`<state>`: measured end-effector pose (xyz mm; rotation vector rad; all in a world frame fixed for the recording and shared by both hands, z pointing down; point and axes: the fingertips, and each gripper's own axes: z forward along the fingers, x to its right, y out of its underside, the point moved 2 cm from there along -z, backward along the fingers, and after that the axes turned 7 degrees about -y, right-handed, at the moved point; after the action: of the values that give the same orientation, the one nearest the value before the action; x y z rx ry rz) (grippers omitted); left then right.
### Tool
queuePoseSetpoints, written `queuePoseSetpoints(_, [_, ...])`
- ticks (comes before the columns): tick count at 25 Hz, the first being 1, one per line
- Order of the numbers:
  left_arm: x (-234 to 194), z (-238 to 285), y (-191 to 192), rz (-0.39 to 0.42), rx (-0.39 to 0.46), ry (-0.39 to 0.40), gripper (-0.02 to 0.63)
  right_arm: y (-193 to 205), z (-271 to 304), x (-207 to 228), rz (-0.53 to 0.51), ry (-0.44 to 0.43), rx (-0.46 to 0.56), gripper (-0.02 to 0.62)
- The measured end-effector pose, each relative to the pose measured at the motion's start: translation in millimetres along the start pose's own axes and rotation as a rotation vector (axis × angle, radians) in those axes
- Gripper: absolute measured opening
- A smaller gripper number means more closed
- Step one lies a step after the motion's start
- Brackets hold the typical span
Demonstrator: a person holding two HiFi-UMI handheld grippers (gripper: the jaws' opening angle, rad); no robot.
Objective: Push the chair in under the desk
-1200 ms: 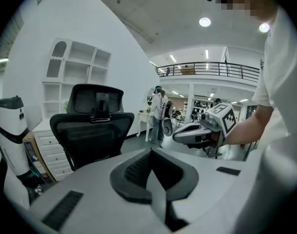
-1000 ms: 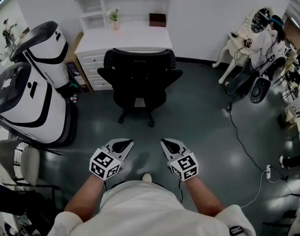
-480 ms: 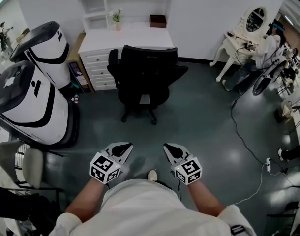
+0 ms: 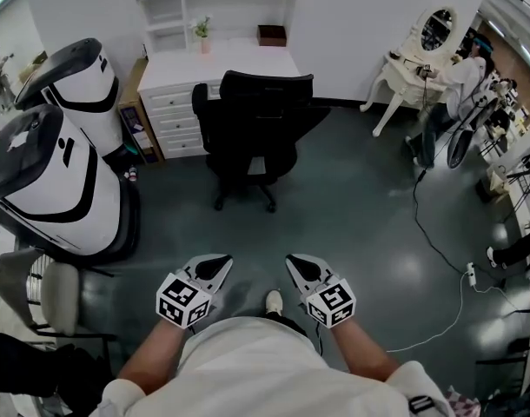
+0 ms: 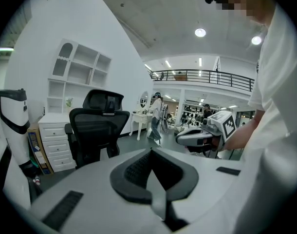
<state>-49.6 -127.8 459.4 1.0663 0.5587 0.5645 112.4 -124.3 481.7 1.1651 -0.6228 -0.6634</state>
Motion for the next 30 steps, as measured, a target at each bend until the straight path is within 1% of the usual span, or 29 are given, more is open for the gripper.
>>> queuePoseSetpoints(7, [8.0, -33.2, 18.3, 0.011, -0.006, 0.028, -0.004, 7.9, -11.7, -44.4, 0.013, 0.032, 0.007, 0.003])
queuePoseSetpoints(12, [13.9, -50.6, 26.4, 0.02, -0.002, 0.047, -0.004, 7.2, -18.6, -68.3, 0.005, 0.049, 0.019, 0.003])
queuePoseSetpoints(22, [20.7, -74.0, 36.1, 0.028, 0.001, 0.07, -0.003, 9.8, -21.5, -98.8, -0.004, 0.053, 0.012, 0.003])
queuePoseSetpoints(30, [25.3, -82.8, 44.9, 0.03, -0.001, 0.085, -0.003, 15.7, -26.5, -112.1, 0.001, 0.058, 0.001, 0.003])
